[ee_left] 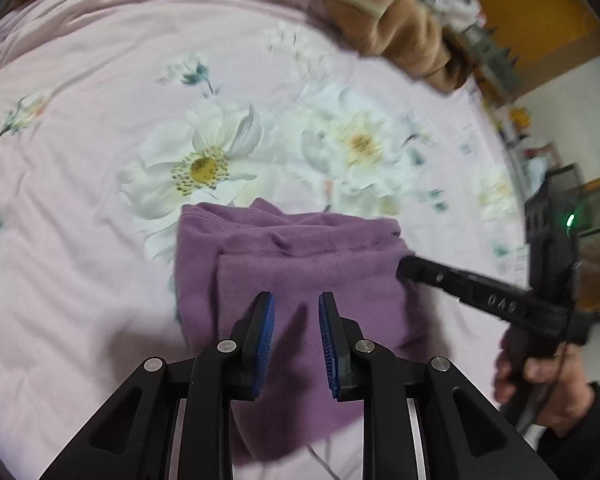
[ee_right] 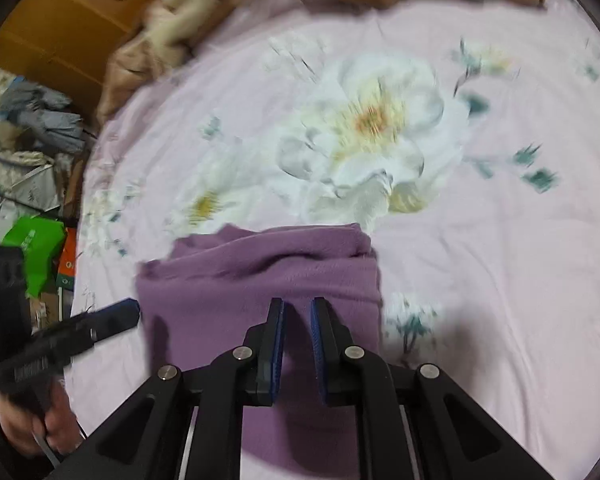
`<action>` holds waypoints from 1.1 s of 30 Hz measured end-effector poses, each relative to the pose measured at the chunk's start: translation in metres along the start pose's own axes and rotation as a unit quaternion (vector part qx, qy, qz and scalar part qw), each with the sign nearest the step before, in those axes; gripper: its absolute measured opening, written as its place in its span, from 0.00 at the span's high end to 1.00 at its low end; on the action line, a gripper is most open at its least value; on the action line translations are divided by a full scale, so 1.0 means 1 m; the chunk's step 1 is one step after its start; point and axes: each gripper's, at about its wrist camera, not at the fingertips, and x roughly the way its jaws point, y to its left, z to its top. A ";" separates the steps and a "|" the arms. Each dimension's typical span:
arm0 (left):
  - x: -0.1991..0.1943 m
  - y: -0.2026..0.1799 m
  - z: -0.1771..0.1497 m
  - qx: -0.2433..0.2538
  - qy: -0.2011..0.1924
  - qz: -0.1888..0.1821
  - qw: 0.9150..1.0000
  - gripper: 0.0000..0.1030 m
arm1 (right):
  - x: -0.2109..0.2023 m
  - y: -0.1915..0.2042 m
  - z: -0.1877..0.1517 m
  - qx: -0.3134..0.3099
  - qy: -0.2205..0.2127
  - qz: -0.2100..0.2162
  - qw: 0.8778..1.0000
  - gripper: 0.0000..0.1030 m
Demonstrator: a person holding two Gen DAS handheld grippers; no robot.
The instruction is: Fold clothes
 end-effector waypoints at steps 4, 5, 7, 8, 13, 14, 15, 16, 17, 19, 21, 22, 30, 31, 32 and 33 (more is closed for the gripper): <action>0.027 0.024 0.004 -0.061 0.020 0.013 0.998 0.77 | 0.012 -0.002 0.007 -0.001 0.002 0.004 1.000 0.92; 0.025 0.025 0.002 -0.070 0.018 0.011 0.997 0.77 | 0.005 -0.001 0.003 -0.007 -0.002 0.006 1.000 0.92; 0.015 0.017 -0.004 -0.058 0.014 0.019 0.998 0.77 | -0.009 0.005 -0.011 -0.025 -0.006 0.002 1.000 0.88; 0.008 0.012 -0.009 -0.051 0.013 0.024 0.998 0.77 | -0.017 0.008 -0.022 -0.033 -0.005 0.001 0.999 0.88; -0.006 -0.007 -0.050 -0.028 0.021 0.046 0.998 0.69 | -0.031 0.011 -0.074 -0.055 0.018 -0.015 0.998 0.88; -0.002 -0.007 -0.058 -0.026 0.029 0.050 0.998 0.69 | -0.031 0.010 -0.078 -0.056 0.022 -0.018 0.998 0.88; 0.005 -0.005 -0.065 -0.029 0.040 0.055 0.997 0.69 | -0.031 0.009 -0.078 -0.055 0.024 -0.021 0.998 0.89; 0.011 -0.002 -0.072 -0.032 0.050 0.060 0.996 0.69 | -0.032 0.008 -0.079 -0.054 0.026 -0.024 0.998 0.91; 0.016 0.000 -0.076 -0.036 0.054 0.064 0.996 0.69 | -0.032 0.007 -0.079 -0.054 0.029 -0.026 0.998 0.92; 0.012 -0.002 -0.075 -0.043 0.045 0.066 0.996 0.69 | -0.033 0.006 -0.079 -0.053 0.033 -0.031 0.998 0.92; 0.006 -0.003 -0.071 -0.050 0.045 0.068 0.995 0.69 | -0.034 0.004 -0.080 -0.051 0.037 -0.036 0.997 0.92; 0.003 -0.004 -0.070 -0.053 0.044 0.068 0.995 0.69 | -0.034 0.003 -0.080 -0.051 0.039 -0.039 0.997 0.92; -0.011 -0.020 -0.040 -0.037 0.016 0.051 0.998 0.61 | -0.035 -0.025 -0.077 -0.002 0.036 -0.008 0.999 0.85; -0.009 -0.028 -0.035 -0.027 0.012 0.046 0.998 0.60 | -0.033 -0.030 -0.079 0.004 0.039 -0.003 0.999 0.79; -0.006 -0.039 -0.026 -0.012 0.010 0.039 0.999 0.60 | -0.030 -0.034 -0.081 0.008 0.044 0.000 0.999 0.77; -0.003 -0.050 -0.018 0.003 0.008 0.032 0.999 0.59 | -0.027 -0.038 -0.083 0.012 0.051 0.005 0.999 0.77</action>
